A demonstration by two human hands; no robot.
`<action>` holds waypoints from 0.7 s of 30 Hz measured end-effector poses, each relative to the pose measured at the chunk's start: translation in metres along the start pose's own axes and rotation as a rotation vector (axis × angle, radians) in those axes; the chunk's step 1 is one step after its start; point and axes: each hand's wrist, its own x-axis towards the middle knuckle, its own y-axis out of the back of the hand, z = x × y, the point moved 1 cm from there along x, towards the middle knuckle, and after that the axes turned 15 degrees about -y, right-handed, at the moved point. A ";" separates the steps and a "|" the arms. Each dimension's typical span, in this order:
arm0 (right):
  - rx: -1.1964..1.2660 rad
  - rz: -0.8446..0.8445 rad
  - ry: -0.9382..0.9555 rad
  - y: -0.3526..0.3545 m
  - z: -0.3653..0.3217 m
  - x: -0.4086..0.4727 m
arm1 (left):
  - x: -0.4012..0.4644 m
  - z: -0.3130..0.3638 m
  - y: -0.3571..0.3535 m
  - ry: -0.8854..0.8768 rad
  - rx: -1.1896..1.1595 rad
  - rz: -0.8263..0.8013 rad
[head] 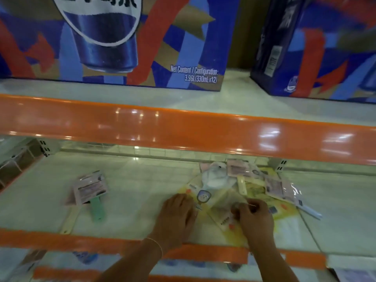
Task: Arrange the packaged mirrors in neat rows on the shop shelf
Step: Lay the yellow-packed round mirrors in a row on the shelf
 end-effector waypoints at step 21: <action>0.370 -0.293 -0.326 0.000 -0.018 0.020 | -0.003 -0.002 0.000 0.079 -0.062 -0.166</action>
